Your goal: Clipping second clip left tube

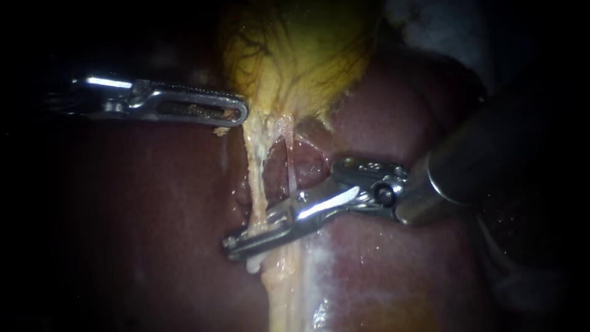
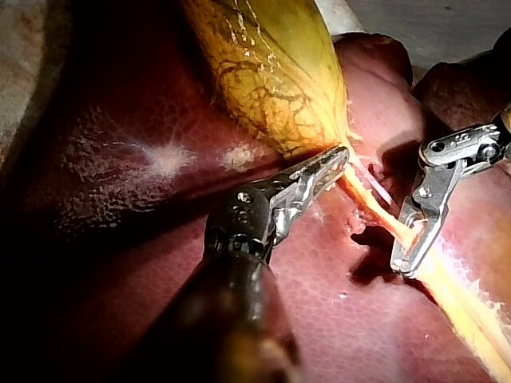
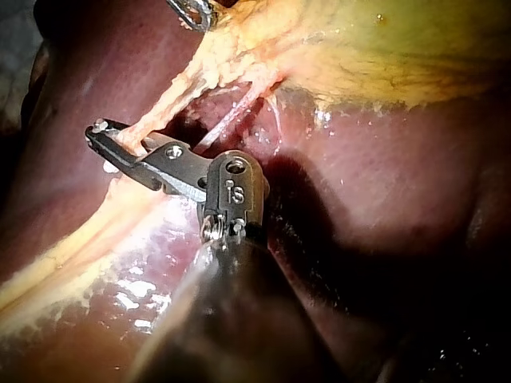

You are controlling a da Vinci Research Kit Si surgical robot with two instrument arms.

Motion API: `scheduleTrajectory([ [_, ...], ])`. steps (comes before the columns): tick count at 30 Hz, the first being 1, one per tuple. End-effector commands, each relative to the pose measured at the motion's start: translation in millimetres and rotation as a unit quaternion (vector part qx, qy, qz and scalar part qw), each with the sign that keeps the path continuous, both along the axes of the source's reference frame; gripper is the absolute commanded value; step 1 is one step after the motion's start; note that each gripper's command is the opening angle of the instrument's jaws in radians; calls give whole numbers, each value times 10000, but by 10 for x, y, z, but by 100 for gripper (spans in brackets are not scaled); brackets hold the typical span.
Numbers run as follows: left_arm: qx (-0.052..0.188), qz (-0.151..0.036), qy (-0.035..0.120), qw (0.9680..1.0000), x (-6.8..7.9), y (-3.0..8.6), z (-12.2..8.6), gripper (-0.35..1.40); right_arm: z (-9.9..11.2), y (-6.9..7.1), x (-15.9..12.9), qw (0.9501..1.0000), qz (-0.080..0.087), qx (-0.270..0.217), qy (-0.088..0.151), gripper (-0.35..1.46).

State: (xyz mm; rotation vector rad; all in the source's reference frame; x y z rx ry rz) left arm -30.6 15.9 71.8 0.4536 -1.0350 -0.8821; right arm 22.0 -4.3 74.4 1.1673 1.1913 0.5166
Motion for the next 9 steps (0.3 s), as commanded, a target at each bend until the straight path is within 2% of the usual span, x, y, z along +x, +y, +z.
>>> scheduleTrajectory([
  [1, 1, 2, -1, 10000, 0, 0, 0, -35, 0, -1, 0, 10000, -4, -6, 3, -35],
  [9, 1, 3, -2, 10000, 0, 0, 1, -35, 0, -2, 0, 10000, -6, -7, 4, -35],
])
